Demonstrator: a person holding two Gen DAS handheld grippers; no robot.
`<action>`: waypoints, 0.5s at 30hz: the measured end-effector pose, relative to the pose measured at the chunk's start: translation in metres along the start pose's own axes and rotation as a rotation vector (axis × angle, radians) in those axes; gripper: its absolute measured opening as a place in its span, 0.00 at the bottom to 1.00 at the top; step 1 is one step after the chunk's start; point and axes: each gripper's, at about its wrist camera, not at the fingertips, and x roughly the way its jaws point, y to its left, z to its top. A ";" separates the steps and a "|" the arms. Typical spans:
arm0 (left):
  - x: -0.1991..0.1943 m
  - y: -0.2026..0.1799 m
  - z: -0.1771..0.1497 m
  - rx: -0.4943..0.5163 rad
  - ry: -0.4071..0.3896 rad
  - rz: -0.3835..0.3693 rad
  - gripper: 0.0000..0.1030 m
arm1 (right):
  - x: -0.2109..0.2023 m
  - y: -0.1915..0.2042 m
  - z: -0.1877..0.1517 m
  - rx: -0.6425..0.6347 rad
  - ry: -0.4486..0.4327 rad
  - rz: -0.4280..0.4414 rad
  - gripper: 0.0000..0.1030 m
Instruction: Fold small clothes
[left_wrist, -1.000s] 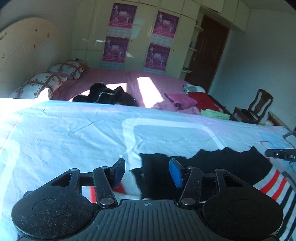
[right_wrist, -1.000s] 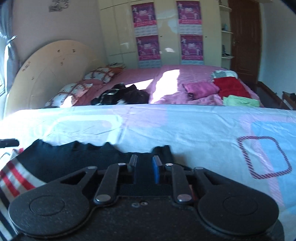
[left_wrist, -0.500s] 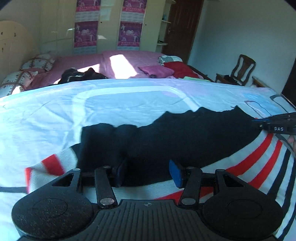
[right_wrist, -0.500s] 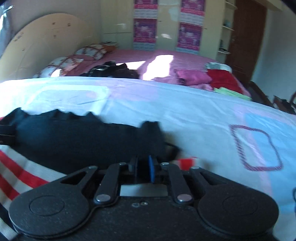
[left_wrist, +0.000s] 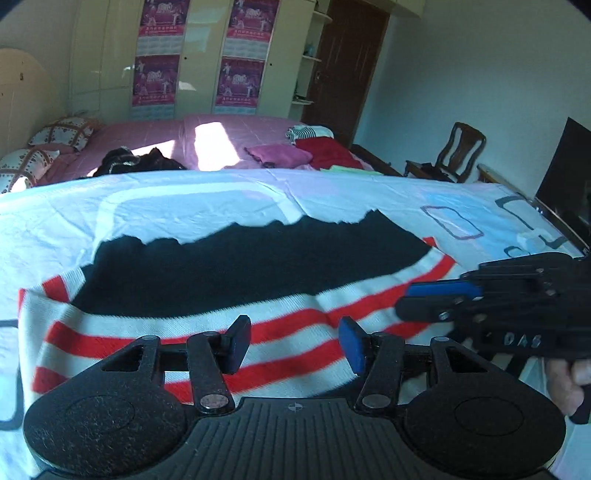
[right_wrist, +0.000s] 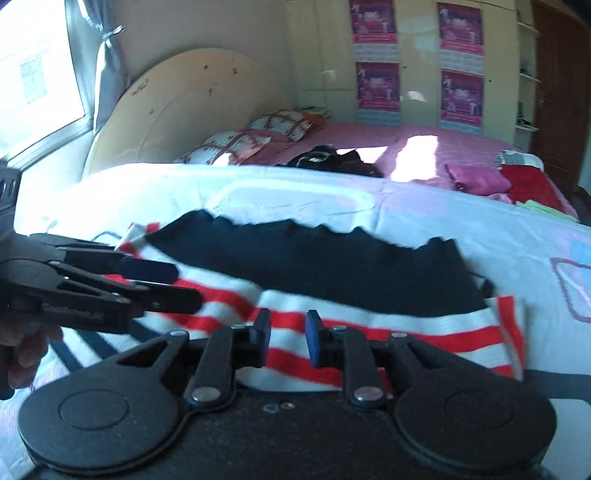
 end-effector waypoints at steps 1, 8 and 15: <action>0.006 -0.005 -0.008 0.007 0.026 0.018 0.56 | 0.007 0.008 -0.005 -0.030 0.021 -0.017 0.22; -0.038 0.031 -0.054 -0.008 -0.022 0.120 0.60 | -0.021 -0.045 -0.042 0.055 0.028 -0.256 0.14; -0.075 0.053 -0.058 -0.117 -0.061 0.144 0.60 | -0.052 -0.047 -0.049 0.102 -0.031 -0.245 0.19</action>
